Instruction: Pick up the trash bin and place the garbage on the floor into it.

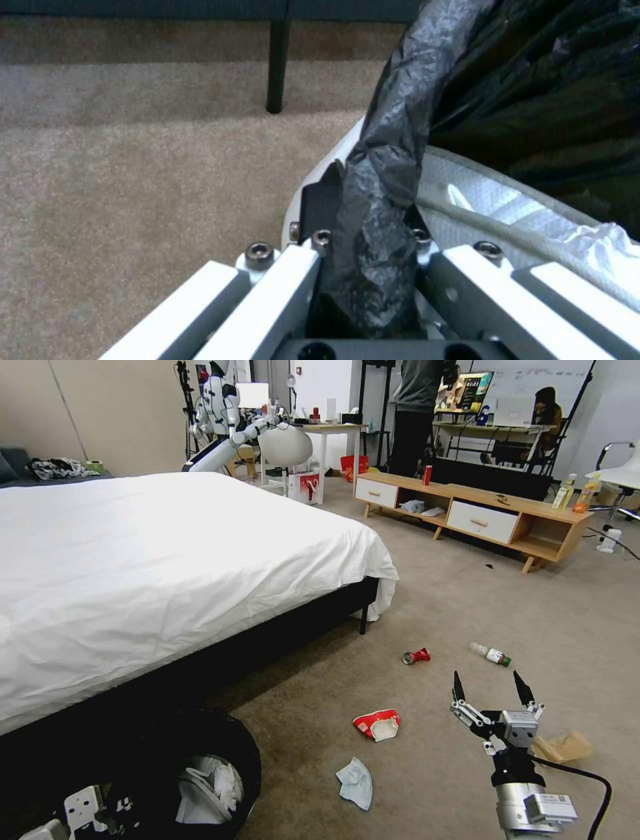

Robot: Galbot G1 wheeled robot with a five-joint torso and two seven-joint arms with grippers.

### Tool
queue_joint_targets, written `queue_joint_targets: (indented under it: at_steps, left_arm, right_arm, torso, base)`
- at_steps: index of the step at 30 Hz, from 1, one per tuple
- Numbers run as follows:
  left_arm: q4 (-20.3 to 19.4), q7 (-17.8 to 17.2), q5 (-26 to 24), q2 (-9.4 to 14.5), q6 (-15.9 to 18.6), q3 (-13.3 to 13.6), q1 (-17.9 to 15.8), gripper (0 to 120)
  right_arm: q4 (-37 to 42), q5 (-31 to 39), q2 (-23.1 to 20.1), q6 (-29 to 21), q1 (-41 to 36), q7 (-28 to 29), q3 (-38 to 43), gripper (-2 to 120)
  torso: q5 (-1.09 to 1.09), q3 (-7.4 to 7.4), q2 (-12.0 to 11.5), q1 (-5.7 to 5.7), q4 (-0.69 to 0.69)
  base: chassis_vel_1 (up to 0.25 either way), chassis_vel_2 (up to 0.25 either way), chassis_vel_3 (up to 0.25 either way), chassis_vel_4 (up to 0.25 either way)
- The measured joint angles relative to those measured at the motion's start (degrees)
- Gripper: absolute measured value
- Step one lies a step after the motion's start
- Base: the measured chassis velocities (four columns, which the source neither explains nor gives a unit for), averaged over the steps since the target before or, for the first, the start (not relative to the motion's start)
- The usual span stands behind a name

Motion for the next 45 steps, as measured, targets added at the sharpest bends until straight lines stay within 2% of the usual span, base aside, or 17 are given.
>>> queue_joint_targets:
  at_steps: [6, 8, 9, 11, 12, 14, 15, 16, 17, 21, 22, 23, 24, 25, 27, 34, 45]
  left_arm:
    - [0.0, 0.22, 0.3, 0.02, -0.1, 0.04, 0.23, 2]
    - [0.01, 0.27, 0.31, 0.15, -0.12, 0.06, 0.22, 2]
    - [0.01, 0.27, 0.31, 0.15, -0.12, 0.06, 0.22, 2]
    - [0.1, 0.27, 0.25, 0.46, -0.12, 0.21, -0.07, 2]
    - [0.1, 0.27, 0.25, 0.46, -0.12, 0.21, -0.07, 2]
    - [0.29, 0.44, 0.13, 0.86, -0.07, 0.38, -0.16, 2]
    - [0.29, 0.44, 0.13, 0.86, -0.07, 0.38, -0.16, 2]
    - [0.27, 0.48, 0.09, 0.88, -0.02, 0.3, -0.11, 2]
    - [0.27, 0.48, 0.09, 0.88, -0.02, 0.3, -0.11, 2]
    - [0.12, 0.49, 0.05, 0.77, 0.08, 0.22, -0.13, 2]
    - [0.13, 0.49, 0.05, 0.58, 0.15, 0.22, -0.21, 2]
    - [0.13, 0.49, 0.05, 0.58, 0.15, 0.22, -0.21, 2]
    - [0.18, 0.5, 0.05, 0.34, 0.16, 0.18, -0.29, 2]
    - [0.18, 0.5, 0.05, 0.34, 0.16, 0.18, -0.29, 2]
    - [0.23, 0.5, 0.12, -0.03, 0.18, 0.14, -0.27, 2]
    - [0.52, 0.49, 0.35, -0.77, 0.2, -0.06, -0.36, 2]
    - [0.98, 0.77, 1.12, -1.95, 0.21, -0.06, -0.49, 2]
  right_arm:
    - [0.41, 0.46, -0.35, -1.27, -0.18, 0.4, -0.23, 100]
    - [2.2, 5.31, -2.62, -7.34, -0.23, 0.39, -1.21, 100]
    - [2.2, 5.31, -2.62, -7.34, -0.23, 0.39, -1.21, 100]
    - [4.18, 13.78, -5.86, -15.21, 0.1, 1.13, -2.33, 100]
    - [4.18, 13.78, -5.86, -15.21, 0.1, 1.13, -2.33, 100]
    - [6.46, 27.68, -11.98, -28.05, 2.75, 4.52, -4.38, 100]
    - [6.46, 27.68, -11.98, -28.05, 2.75, 4.52, -4.38, 100]
    - [6.84, 34.86, -14.83, -34.14, 5.4, 7.35, -6.43, 100]
    - [6.84, 34.86, -14.83, -34.14, 5.4, 7.35, -6.43, 100]
    - [5.95, 44.95, -17.19, -40.88, 10.59, 12.1, -10.53, 100]
    - [5.37, 50.61, -17.43, -45.37, 13.16, 15.61, -12.51, 100]
    - [5.37, 50.61, -17.43, -45.37, 13.16, 15.61, -12.51, 100]
    - [4.22, 56.14, -17.28, -49.14, 15.92, 18.94, -14.83, 100]
    - [4.22, 56.14, -17.28, -49.14, 15.92, 18.94, -14.83, 100]
    - [0.8, 63.52, -15.99, -53.31, 20.47, 24.33, -19.14, 100]
    - [-8.33, 68.74, -12.09, -54.44, 26.09, 29.01, -23.73, 100]
    - [-21.99, 63.96, -7.61, -53.8, 30.9, 25.17, -27.69, 100]
  torso:
    - [0.0, 0.01, 0.0, 0.0, 0.01]
    - [0.0, 0.01, 0.01, 0.0, 0.01]
    - [0.0, 0.01, 0.01, 0.0, 0.01]
    - [0.0, 0.01, 0.01, 0.0, 0.01]
    - [0.0, 0.01, 0.01, 0.0, 0.01]
    - [0.0, 0.01, 0.01, 0.0, 0.01]
    - [0.0, 0.01, 0.01, 0.0, 0.01]
    - [0.0, 0.01, 0.01, 0.0, 0.03]
    - [0.0, 0.01, 0.01, 0.0, 0.03]
    - [0.0, 0.01, 0.02, 0.0, 0.02]
    - [0.0, 0.01, 0.02, 0.0, 0.02]
    - [0.0, 0.01, 0.02, 0.0, 0.02]
    - [0.0, 0.01, 0.02, 0.0, 0.02]
    - [0.0, 0.01, 0.02, 0.0, 0.02]
    - [0.0, 0.01, 0.02, 0.0, 0.02]
    - [0.0, 0.02, 0.02, 0.0, 0.01]
    - [0.0, 0.02, 0.01, 0.0, 0.03]
  base:
    - [0.0, 0.0, 0.0, 0.0]
    - [0.0, 0.0, 0.0, 0.0]
    - [0.0, 0.0, 0.0, 0.0]
    - [0.0, 0.0, 0.0, 0.0]
    - [0.0, 0.0, 0.0, 0.0]
    - [0.0, 0.0, 0.0, 0.0]
    - [0.0, 0.0, 0.0, 0.0]
    - [0.0, 0.0, 0.0, 0.0]
    - [0.0, 0.0, 0.0, 0.0]
    - [0.0, 0.0, 0.0, 0.0]
    - [0.0, 0.0, 0.0, 0.0]
    - [0.0, 0.0, 0.0, 0.0]
    - [0.0, 0.0, 0.0, 0.0]
    - [0.0, 0.0, 0.0, 0.0]
    - [0.0, 0.0, 0.0, 0.0]
    - [0.0, 0.0, 0.0, 0.0]
    - [0.0, 0.0, 0.0, 0.0]
